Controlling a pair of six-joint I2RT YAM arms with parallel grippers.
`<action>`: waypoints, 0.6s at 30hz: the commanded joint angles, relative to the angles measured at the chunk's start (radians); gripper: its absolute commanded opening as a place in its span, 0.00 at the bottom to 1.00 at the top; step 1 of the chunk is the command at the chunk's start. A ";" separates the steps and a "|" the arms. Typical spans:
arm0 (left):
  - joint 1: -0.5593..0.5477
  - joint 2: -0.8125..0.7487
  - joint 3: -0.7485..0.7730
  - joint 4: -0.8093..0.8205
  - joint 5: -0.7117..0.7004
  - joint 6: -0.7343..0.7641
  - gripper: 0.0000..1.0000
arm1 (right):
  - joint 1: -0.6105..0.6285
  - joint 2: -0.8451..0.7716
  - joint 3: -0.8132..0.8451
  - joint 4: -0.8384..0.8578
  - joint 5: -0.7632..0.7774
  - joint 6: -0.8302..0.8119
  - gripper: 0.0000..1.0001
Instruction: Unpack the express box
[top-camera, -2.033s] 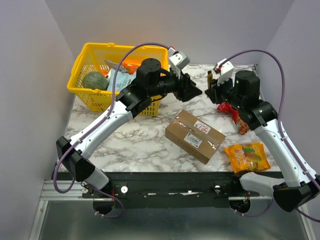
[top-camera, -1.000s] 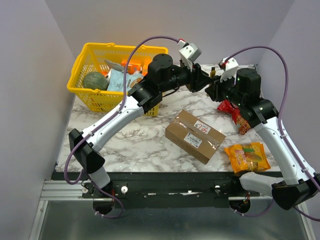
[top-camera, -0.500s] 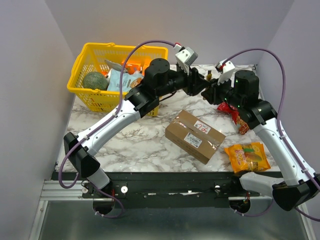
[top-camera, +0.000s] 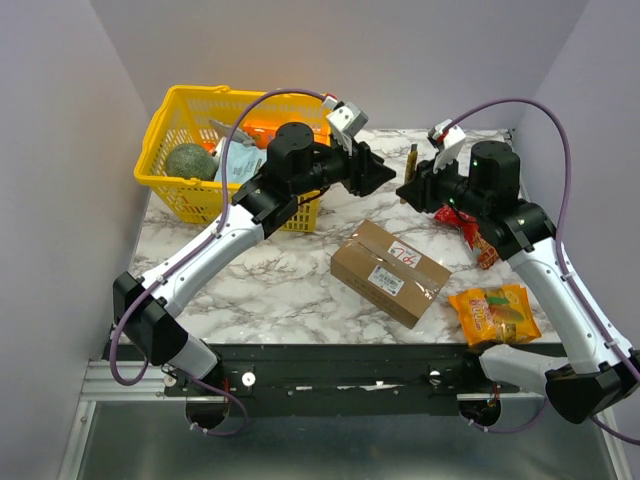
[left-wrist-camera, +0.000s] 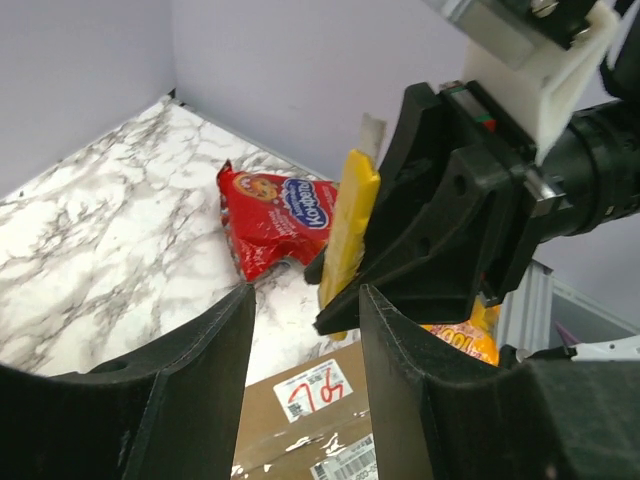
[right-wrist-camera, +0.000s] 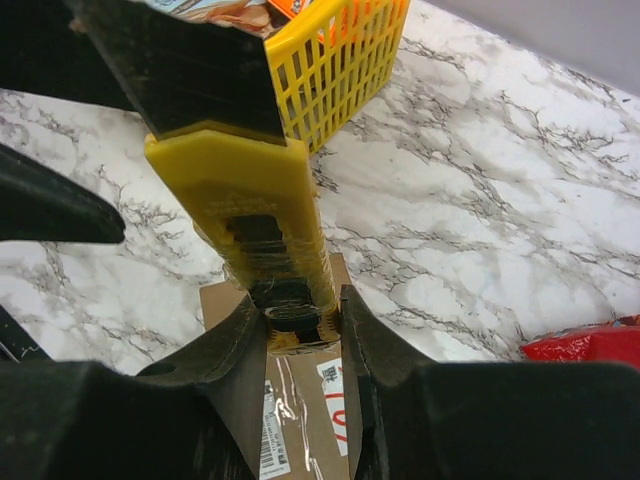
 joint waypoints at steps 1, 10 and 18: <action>-0.017 0.019 0.045 0.082 0.066 -0.022 0.55 | -0.003 -0.015 -0.002 -0.013 -0.025 -0.013 0.01; -0.079 0.067 0.123 0.061 0.040 0.023 0.54 | -0.002 -0.011 0.012 -0.016 -0.014 -0.027 0.01; -0.094 0.139 0.226 0.016 -0.077 0.057 0.43 | -0.002 -0.008 0.024 -0.016 -0.045 -0.032 0.01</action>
